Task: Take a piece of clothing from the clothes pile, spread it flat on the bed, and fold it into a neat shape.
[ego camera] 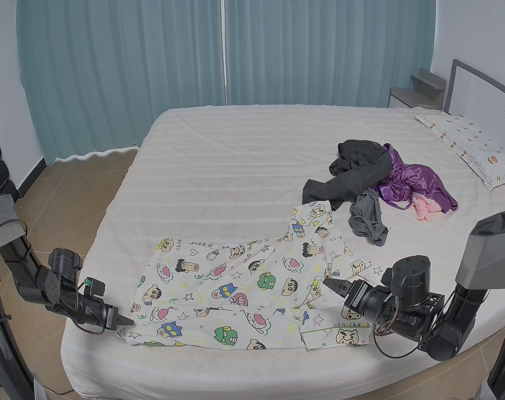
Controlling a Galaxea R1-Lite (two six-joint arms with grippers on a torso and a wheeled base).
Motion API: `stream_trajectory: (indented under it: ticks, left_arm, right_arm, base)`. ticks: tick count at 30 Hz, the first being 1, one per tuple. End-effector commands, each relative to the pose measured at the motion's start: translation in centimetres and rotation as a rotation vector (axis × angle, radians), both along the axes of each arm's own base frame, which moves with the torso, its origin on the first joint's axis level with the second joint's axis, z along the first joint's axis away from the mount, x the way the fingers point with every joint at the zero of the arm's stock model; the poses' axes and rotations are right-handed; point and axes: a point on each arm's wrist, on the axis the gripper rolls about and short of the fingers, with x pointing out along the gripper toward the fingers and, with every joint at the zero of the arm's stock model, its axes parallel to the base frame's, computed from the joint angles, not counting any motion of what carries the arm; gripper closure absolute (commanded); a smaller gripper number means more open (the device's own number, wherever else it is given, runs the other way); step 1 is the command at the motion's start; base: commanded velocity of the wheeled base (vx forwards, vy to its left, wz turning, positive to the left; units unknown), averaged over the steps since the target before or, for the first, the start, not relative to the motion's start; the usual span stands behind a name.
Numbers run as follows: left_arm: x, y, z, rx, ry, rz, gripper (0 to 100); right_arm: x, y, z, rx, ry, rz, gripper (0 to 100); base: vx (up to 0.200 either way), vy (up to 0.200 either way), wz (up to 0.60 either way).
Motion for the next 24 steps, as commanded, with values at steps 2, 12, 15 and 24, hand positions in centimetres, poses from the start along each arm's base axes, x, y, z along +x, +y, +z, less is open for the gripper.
stream_trajectory:
  ticks: [2, 12, 15, 24]
  left_arm:
    - [-0.3, 0.6, -0.3, -0.008, 0.006, 0.017, 0]
    - [0.4, 2.5, 0.4, -0.158, -0.073, 0.026, 0]
    - [0.6, 2.5, 0.5, -0.179, -0.072, 0.041, 0]
    - [2.3, 1.5, -0.6, -0.271, -0.142, 0.023, 0]
  right_arm:
    - [-0.2, -0.4, 0.3, -0.015, -0.012, -0.004, 0]
    - [-1.1, -4.1, 0.5, -0.184, -0.022, 0.046, 0]
    - [-1.4, -5.8, -1.0, -0.206, 0.042, 0.139, 0]
    - [-0.6, -8.3, -4.6, -0.244, 0.053, 0.348, 0]
  base:
    - [0.000, 0.000, 0.00]
    - [0.000, 0.000, 0.00]
    - [0.000, 0.000, 0.00]
    - [0.000, 0.000, 0.00]
